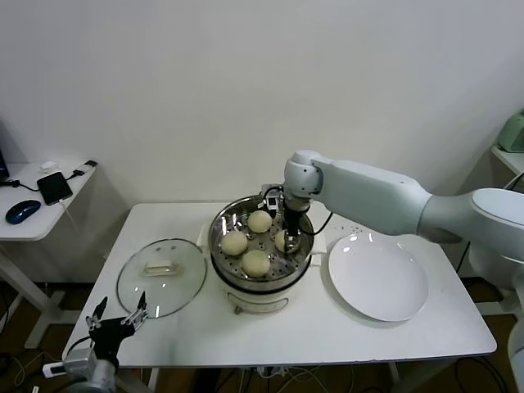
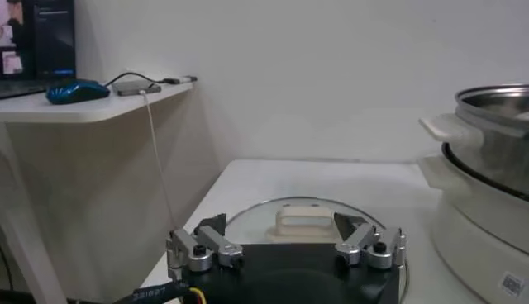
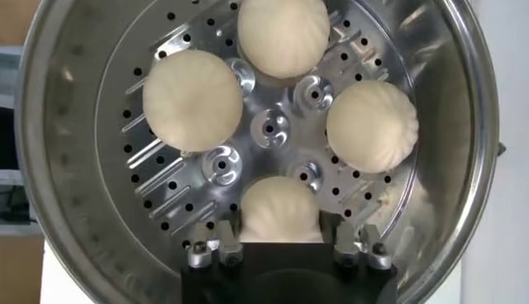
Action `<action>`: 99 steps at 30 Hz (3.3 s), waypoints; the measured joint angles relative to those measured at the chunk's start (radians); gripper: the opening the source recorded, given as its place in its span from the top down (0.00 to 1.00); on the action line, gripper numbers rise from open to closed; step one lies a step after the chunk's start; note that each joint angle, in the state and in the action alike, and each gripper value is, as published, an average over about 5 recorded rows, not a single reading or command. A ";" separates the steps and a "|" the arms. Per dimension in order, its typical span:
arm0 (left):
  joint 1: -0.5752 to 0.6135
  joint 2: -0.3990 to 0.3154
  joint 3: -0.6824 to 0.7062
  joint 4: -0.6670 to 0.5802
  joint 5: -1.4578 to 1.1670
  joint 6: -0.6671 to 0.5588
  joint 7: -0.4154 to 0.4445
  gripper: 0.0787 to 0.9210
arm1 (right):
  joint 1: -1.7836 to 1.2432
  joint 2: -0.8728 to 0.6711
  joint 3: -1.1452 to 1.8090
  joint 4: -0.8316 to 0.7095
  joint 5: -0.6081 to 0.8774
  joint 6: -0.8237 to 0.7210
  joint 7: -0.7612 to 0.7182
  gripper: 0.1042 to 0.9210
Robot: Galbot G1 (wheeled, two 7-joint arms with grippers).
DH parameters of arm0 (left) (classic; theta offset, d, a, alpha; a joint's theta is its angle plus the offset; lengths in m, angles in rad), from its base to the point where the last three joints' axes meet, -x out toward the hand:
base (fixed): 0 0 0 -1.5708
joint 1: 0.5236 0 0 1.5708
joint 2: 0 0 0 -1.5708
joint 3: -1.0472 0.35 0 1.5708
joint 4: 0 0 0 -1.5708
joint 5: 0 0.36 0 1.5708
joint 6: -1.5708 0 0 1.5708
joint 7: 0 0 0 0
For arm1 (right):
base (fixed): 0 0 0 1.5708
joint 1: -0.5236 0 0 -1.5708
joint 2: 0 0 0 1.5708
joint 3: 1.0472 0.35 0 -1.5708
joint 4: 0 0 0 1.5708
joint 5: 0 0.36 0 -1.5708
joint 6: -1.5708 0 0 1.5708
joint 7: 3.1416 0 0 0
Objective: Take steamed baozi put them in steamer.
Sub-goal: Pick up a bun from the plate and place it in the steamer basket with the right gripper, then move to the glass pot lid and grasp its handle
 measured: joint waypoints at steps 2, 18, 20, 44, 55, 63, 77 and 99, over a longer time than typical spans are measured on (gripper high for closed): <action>0.000 0.000 -0.001 -0.002 0.000 0.001 0.000 0.12 | 0.001 -0.007 0.014 0.006 -0.001 -0.002 0.001 0.17; -0.003 0.000 0.005 -0.030 -0.038 -0.034 -0.005 0.12 | -0.158 -0.152 0.458 0.096 0.043 0.108 0.135 0.12; -0.007 0.000 0.011 -0.031 -0.044 -0.047 -0.005 0.12 | -0.226 -0.166 0.564 0.115 0.058 0.151 0.189 0.12; -0.160 0.004 0.026 0.131 0.299 -0.227 -0.023 0.12 | -1.305 -0.037 1.574 0.395 0.238 0.692 0.803 0.12; -0.186 0.121 0.078 0.231 0.946 -0.366 -0.118 0.12 | -1.565 -0.002 1.691 0.455 0.294 0.797 0.883 0.12; -0.243 0.186 0.129 0.355 1.233 -0.387 -0.146 0.12 | -1.635 0.010 1.723 0.467 0.303 0.825 0.904 0.12; -0.330 0.200 0.199 0.506 1.435 -0.287 -0.200 0.12 | -1.669 0.026 1.734 0.462 0.305 0.845 0.922 0.12; -0.447 0.193 0.221 0.650 1.517 -0.193 -0.212 0.12 | -1.692 0.044 1.742 0.445 0.308 0.855 0.930 0.12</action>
